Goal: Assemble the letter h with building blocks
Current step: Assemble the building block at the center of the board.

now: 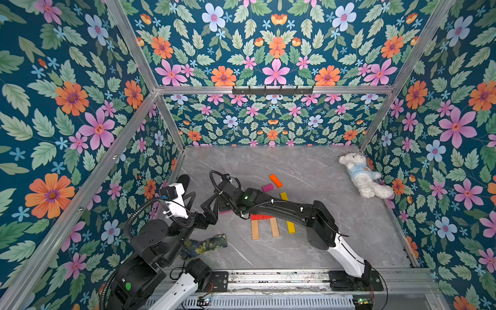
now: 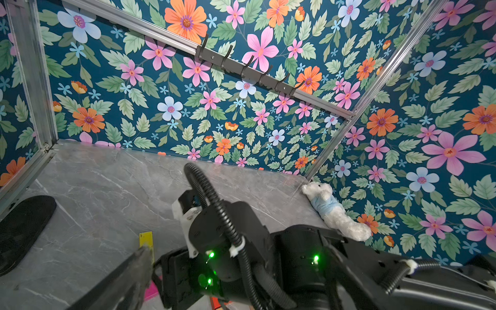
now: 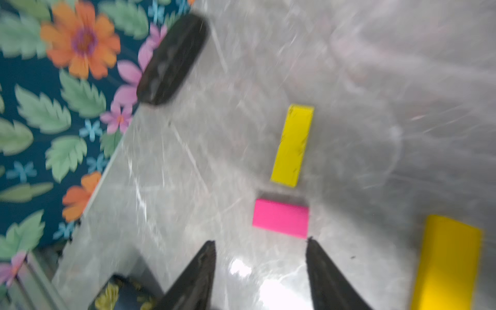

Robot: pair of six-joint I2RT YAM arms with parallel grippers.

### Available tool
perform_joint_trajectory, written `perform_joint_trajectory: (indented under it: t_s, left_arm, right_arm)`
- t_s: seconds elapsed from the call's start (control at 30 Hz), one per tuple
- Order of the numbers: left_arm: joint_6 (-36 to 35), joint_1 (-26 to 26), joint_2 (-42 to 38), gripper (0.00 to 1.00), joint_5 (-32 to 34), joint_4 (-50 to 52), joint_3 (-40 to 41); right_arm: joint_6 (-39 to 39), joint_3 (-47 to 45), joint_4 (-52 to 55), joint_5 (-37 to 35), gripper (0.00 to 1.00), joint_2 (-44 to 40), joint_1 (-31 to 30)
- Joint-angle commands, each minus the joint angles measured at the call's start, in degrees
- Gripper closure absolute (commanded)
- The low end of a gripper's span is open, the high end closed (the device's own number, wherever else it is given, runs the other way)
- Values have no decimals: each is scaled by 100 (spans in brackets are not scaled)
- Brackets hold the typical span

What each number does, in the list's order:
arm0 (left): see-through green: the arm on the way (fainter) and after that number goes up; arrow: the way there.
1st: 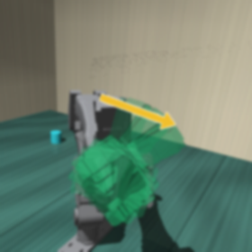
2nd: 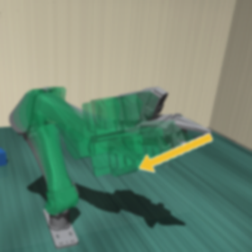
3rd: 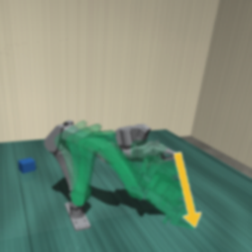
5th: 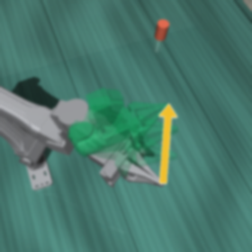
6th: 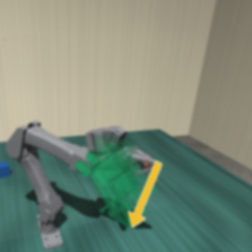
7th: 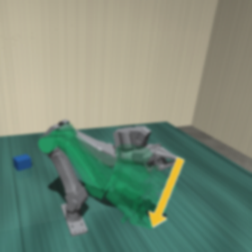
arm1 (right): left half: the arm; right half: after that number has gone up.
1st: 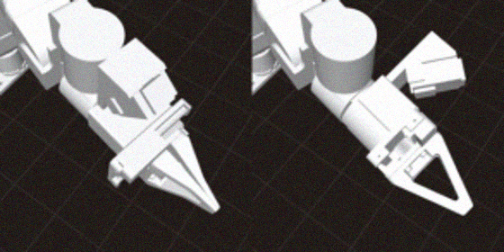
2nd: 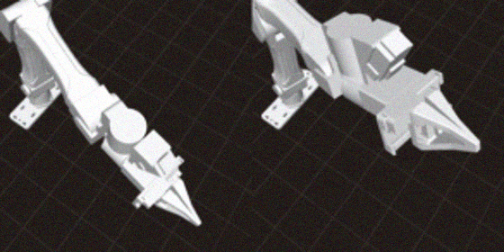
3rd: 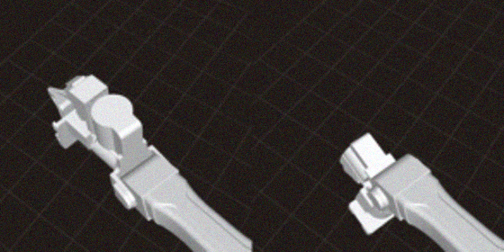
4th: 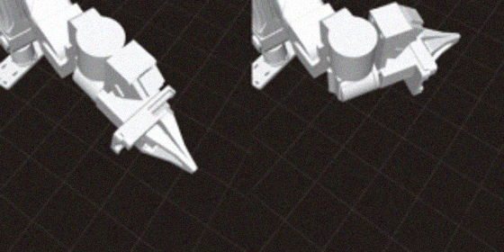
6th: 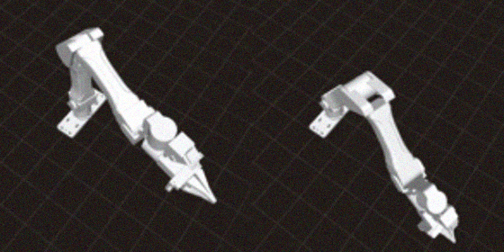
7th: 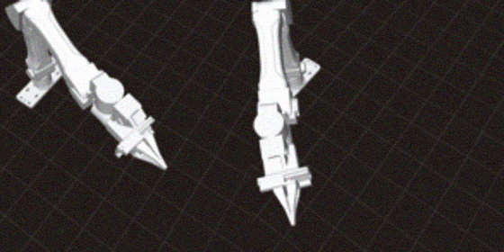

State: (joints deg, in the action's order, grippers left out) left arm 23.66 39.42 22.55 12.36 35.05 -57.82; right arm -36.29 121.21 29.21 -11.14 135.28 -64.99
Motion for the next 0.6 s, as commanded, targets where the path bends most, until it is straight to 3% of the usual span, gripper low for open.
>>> perform_joint_trajectory:
  t_s: [0.0, 0.13, 0.23, 0.3, 0.4, 0.57]
  left_arm:
    - [-59, -4, 3, 1, 116, 2, 7]
    - [-46, -4, 22, 1, 134, 11, 41]
    - [-38, -4, 48, 1, 135, 15, 39]
    - [-44, -4, 62, 1, 117, 28, 25]
    - [-46, -4, 66, 1, 122, 37, 25]
    - [-44, -4, 92, 1, 123, 20, 59]
  right_arm:
    - [-102, -209, -66, 510, 51, 47, -123]
    - [-373, -367, -634, 1291, 76, 262, -134]
    - [-409, 73, -378, 1354, 77, 579, -129]
    - [-476, 212, -190, 1282, 72, 692, -137]
    - [-584, 107, -333, 1292, 53, 722, -89]
    - [-726, -160, -679, 1441, 47, 668, 70]
